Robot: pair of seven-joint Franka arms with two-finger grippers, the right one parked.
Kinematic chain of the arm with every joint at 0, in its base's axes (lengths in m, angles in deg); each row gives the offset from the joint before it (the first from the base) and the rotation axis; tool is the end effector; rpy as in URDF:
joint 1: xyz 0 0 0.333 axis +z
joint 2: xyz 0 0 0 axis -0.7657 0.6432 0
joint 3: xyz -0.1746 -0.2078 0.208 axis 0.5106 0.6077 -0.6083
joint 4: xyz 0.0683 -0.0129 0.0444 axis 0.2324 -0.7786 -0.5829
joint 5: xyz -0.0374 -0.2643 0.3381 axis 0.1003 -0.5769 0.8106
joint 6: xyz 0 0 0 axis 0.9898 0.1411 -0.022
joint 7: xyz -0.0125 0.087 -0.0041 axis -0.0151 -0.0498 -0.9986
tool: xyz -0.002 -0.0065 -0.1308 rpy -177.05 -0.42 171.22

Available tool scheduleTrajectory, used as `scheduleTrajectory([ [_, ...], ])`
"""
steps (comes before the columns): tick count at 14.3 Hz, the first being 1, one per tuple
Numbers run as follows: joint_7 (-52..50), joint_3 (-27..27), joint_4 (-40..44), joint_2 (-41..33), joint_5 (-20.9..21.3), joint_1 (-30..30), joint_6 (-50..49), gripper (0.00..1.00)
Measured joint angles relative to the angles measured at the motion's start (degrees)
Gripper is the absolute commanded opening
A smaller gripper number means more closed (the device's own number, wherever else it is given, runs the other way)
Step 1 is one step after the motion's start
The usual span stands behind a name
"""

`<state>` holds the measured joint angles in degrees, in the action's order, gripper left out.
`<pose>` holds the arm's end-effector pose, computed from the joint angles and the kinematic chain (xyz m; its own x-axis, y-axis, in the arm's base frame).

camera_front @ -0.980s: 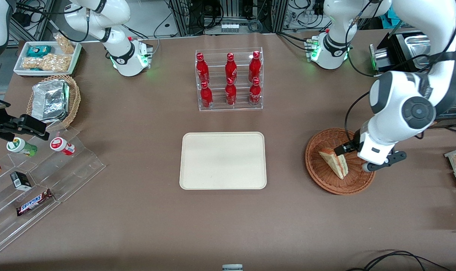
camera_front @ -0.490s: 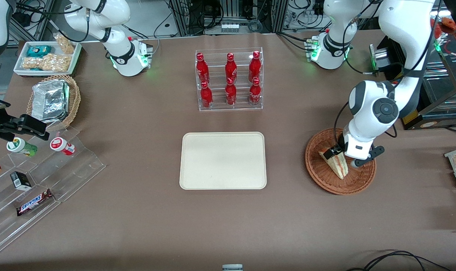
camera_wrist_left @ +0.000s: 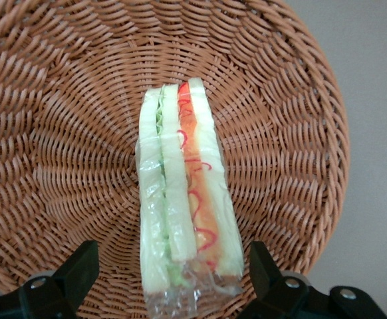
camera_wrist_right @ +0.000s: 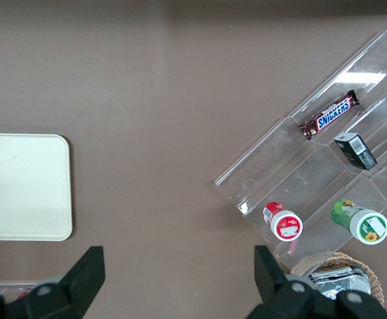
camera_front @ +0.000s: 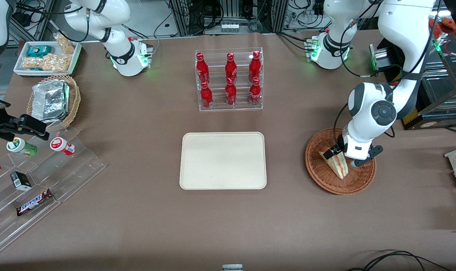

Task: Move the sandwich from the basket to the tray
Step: 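Close the left gripper on the wrapped sandwich and lift it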

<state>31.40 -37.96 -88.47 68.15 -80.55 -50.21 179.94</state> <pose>0.5780 -0.0977 0.2304 0.8564 0.5160 -0.0160 0.5162 -0.8563 0.0177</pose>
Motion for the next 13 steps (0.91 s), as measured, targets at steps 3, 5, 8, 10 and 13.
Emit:
scheduleTrajectory([
  [3,-2.58,-0.15,1.07,1.65,-0.01,0.02,0.26,0.07],
  [5,-5.02,-0.17,2.25,2.14,-0.01,0.03,0.32,0.05],
  [8,-5.86,-0.19,3.99,2.35,-0.01,0.03,0.2,0.07],
  [10,-5.9,-0.15,5.8,2.08,0.0,0.02,-1.6,0.07],
  [13,-5.65,1.01,9.99,0.76,0.02,-1.26,-7.57,0.07],
])
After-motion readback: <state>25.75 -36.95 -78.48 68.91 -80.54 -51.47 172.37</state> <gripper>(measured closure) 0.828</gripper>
